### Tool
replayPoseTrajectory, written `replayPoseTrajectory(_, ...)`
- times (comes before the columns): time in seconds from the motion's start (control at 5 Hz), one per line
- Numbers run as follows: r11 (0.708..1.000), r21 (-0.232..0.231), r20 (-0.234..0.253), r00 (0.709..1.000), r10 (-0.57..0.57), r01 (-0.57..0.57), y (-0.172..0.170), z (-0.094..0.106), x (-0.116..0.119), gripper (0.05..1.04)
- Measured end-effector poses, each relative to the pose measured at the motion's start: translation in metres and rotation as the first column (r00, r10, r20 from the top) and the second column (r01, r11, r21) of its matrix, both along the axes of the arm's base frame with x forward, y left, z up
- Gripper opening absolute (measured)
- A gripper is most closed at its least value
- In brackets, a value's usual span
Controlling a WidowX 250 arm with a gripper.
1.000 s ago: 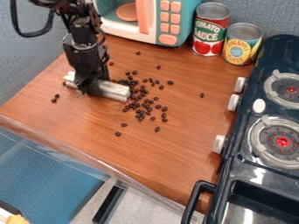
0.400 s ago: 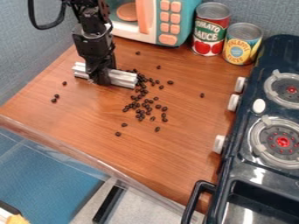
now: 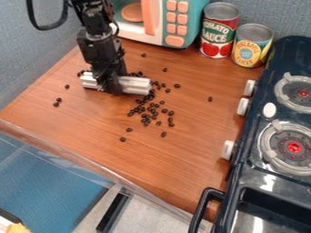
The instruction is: Sweep into pile
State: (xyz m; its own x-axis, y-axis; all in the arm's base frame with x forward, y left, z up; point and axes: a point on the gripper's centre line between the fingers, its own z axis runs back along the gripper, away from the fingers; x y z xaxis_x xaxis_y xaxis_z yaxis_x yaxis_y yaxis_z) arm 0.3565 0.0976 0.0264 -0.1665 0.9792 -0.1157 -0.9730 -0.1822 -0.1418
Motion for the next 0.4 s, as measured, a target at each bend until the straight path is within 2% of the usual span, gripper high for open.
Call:
replayPoseTrajectory(0.2, 1.000, -0.027, 0.071, 0.997, 0.018, -0.016, 0.004, 0.033, -0.001, 0.386)
replayPoseTrajectory(0.4, 0.997, -0.072, 0.086, 0.996, 0.010, -0.004, -0.007, 0.043, -0.016, 0.387)
